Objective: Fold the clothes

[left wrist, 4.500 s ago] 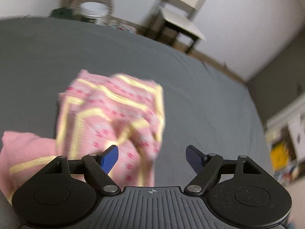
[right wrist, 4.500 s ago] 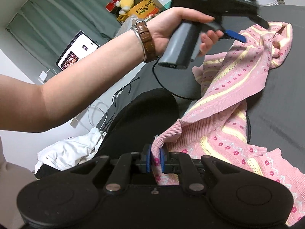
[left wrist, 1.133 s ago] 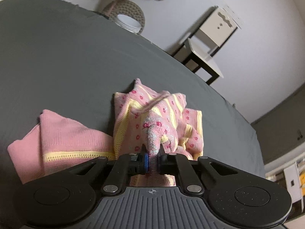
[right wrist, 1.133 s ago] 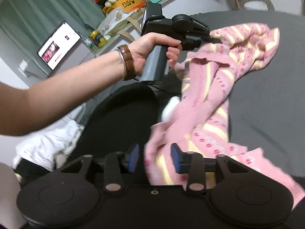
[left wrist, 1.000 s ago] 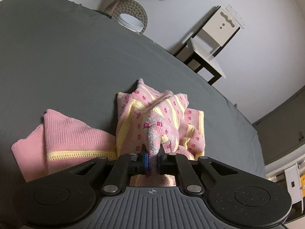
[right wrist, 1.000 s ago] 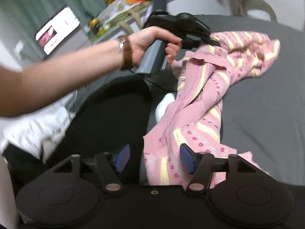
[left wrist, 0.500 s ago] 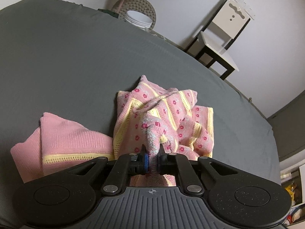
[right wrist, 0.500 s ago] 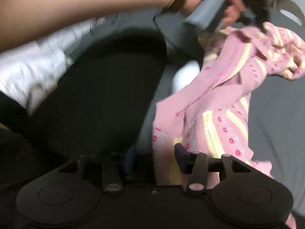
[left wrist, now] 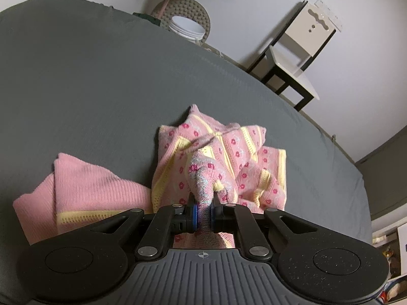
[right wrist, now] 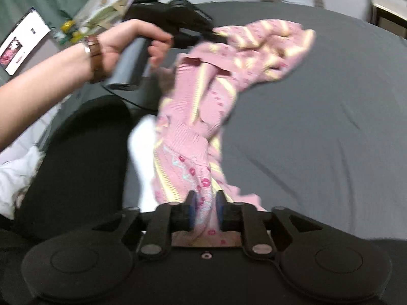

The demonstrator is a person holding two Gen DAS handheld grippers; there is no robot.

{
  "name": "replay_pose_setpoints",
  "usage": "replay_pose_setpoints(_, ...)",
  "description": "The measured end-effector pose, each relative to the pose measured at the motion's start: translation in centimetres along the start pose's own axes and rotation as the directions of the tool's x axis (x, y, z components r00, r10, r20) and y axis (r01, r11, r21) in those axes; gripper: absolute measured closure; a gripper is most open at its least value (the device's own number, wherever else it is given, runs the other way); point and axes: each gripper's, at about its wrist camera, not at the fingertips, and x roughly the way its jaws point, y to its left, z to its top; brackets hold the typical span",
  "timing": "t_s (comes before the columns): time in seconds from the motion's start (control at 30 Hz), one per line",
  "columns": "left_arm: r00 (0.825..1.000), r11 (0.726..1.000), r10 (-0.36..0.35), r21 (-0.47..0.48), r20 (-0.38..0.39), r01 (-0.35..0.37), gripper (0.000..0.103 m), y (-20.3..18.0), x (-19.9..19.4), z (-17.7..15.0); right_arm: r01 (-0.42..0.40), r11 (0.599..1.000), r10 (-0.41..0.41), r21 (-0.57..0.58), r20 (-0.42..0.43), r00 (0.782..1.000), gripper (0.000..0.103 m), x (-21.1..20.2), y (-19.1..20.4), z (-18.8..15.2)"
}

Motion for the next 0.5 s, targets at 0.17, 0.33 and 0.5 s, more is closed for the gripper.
replay_pose_setpoints(0.17,1.0,1.0,0.0,-0.007,-0.001,0.0,0.094,0.0,0.3,-0.4,0.034,0.999,-0.033,-0.042,0.031,0.999,0.066,-1.4,2.3,-0.2)
replay_pose_setpoints(0.33,1.0,1.0,0.005,-0.01,-0.001,-0.005,0.094,-0.1,0.3,-0.5,0.157,0.973,-0.155,-0.172,0.026,0.988,0.065,-1.2,6.2,0.2)
replay_pose_setpoints(0.5,1.0,1.0,0.008,-0.016,0.005,-0.008,0.094,-0.3,0.2,-0.6,0.231,0.947,-0.233,-0.221,0.018,0.972,0.063,0.8,8.0,0.3)
